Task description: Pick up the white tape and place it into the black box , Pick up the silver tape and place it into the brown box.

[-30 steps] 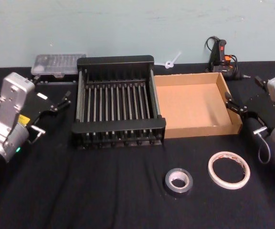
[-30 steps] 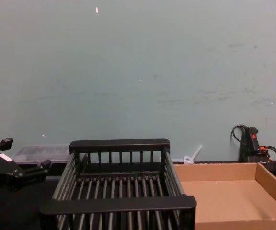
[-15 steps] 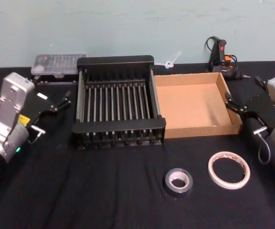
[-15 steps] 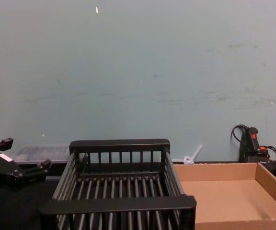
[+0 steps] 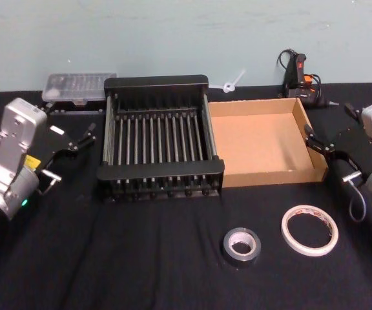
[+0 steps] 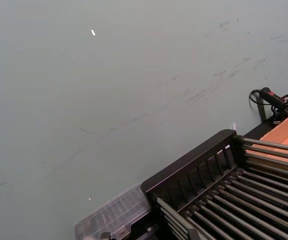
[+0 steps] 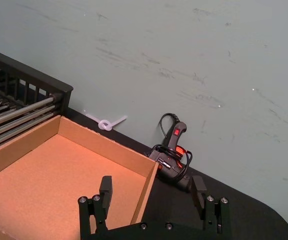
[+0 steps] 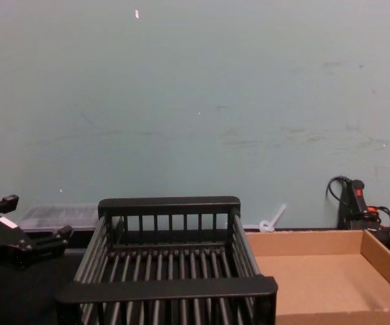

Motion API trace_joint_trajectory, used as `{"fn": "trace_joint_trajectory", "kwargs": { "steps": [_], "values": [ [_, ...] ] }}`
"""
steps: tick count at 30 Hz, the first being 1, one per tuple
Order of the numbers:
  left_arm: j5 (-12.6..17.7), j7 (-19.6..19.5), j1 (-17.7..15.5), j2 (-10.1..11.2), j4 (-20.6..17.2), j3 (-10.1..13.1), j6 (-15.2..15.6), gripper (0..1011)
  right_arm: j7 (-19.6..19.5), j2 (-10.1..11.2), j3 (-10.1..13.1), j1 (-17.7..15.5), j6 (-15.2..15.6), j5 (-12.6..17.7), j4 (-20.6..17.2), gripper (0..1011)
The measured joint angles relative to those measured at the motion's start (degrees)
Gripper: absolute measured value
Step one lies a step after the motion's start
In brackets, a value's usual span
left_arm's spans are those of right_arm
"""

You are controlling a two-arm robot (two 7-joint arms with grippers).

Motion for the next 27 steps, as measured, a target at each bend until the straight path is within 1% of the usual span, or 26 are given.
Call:
{"fn": "trace_joint_trajectory", "kwargs": {
  "steps": [11,17,27],
  "values": [
    [0.0,0.0,0.0,0.0,0.0,0.0,0.0,1001,0.0,0.0,0.0,0.0,0.0,0.0,0.0,1002],
    [0.0,0.0,0.0,0.0,0.0,0.0,0.0,1001,0.31,-0.79,1.35,-0.37,-1.13,-0.05,0.03,1002],
    [0.0,0.01,0.0,0.0,0.0,0.0,0.0,1001,1.82,-1.51,3.09,-1.13,-0.76,0.07,-0.52,1002]
  ]
}}
